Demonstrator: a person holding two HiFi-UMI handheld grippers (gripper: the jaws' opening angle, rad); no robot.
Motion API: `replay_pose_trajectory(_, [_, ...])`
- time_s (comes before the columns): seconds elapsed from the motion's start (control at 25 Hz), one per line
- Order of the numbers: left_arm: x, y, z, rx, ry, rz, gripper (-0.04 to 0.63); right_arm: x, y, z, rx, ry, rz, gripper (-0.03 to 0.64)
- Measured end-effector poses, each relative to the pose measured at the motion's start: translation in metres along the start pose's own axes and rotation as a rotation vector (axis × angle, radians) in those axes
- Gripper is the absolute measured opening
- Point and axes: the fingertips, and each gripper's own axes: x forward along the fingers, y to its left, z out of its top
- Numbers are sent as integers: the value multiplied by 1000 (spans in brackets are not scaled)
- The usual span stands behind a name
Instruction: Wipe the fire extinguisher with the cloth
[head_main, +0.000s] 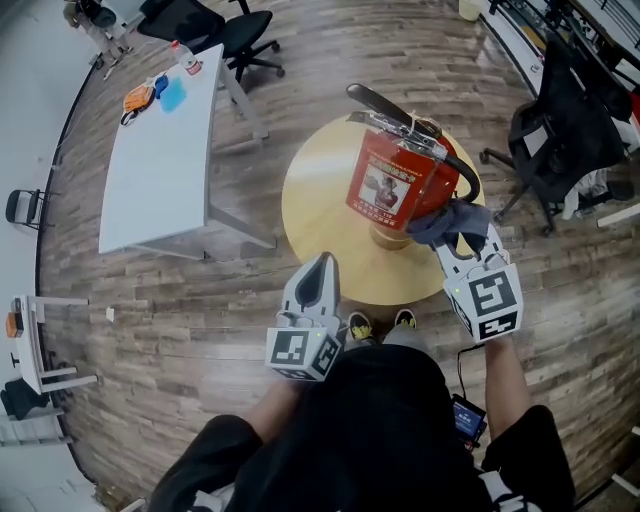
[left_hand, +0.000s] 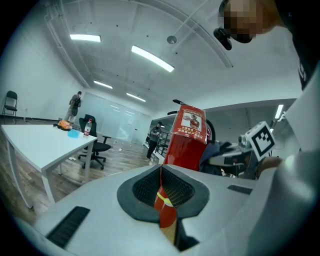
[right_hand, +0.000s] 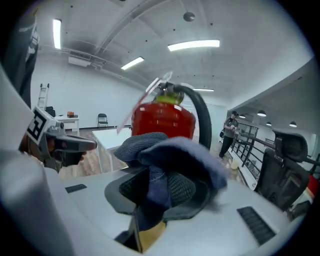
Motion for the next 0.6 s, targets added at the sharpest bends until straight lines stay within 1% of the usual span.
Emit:
replay_pose_trajectory(0.12, [-3, 10, -1, 1, 13, 10, 25, 20, 5, -56, 119, 14, 22, 100])
replay_pose_trajectory(0.2, [-5, 15, 1, 6, 16, 15, 25, 39, 10, -101, 179, 86, 42, 101])
replay_pose_trajectory(0.32, [-10, 23, 1, 5, 25, 37, 25, 67, 30, -169, 205, 212, 42, 101])
replay_pose_trajectory(0.44, [-19, 31, 3, 1, 22, 64, 25, 89, 49, -227, 237, 346, 33, 101])
replay_pose_trajectory(0.52, [-24, 39, 4, 1, 21, 86, 25, 104, 59, -255, 275, 405, 32, 101])
replay_pose_trajectory(0.6, [-29, 44, 3, -4, 23, 106, 25, 111, 64, -271, 308, 438, 22, 100])
